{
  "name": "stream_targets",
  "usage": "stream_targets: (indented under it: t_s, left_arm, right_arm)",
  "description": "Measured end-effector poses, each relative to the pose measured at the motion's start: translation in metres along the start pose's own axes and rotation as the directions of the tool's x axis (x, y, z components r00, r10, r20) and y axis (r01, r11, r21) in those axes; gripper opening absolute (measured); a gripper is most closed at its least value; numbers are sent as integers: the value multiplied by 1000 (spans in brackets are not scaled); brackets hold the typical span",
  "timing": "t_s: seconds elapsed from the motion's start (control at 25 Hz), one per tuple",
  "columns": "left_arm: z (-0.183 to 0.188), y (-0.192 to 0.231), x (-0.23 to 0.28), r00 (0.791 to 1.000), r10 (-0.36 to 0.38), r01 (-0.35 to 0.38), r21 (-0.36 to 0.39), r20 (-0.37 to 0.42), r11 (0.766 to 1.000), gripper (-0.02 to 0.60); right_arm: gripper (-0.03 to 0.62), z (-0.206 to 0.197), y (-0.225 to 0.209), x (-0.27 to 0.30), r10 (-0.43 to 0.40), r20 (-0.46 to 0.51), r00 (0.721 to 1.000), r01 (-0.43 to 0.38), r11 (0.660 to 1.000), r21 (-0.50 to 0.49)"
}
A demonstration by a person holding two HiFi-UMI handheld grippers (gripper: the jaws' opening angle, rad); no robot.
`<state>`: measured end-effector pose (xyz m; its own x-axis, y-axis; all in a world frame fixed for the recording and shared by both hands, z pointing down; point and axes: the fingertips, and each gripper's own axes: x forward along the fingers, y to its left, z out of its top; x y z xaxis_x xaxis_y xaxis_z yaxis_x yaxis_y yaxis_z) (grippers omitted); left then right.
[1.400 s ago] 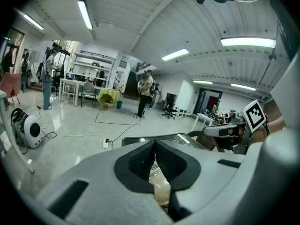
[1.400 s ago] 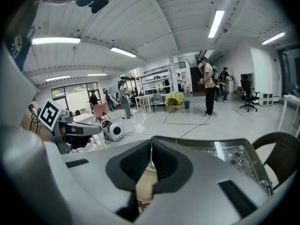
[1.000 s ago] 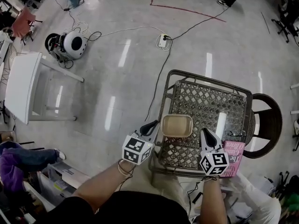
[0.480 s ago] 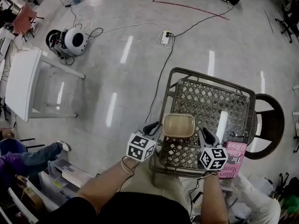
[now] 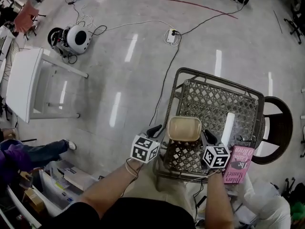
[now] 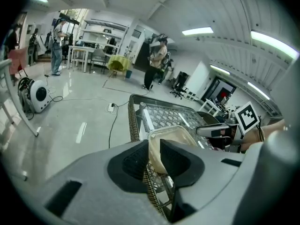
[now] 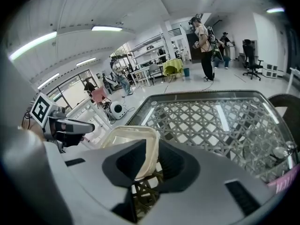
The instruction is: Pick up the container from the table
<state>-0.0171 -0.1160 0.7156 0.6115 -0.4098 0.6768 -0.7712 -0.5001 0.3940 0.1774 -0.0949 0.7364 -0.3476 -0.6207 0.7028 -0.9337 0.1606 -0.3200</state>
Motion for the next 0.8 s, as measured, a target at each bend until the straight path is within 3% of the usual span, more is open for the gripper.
stream_targets:
  t_s: [0.52, 0.8]
  left_arm:
    - [-8, 3, 10, 1000, -6, 6, -6, -22, 1000, 69]
    - [-5, 0, 10, 999, -33, 33, -28, -17, 999, 75]
  right_arm:
    - [64, -21, -11, 26, -30, -94, 995, 29, 999, -19]
    - [32, -22, -8, 27, -34, -80, 996, 39, 998, 52]
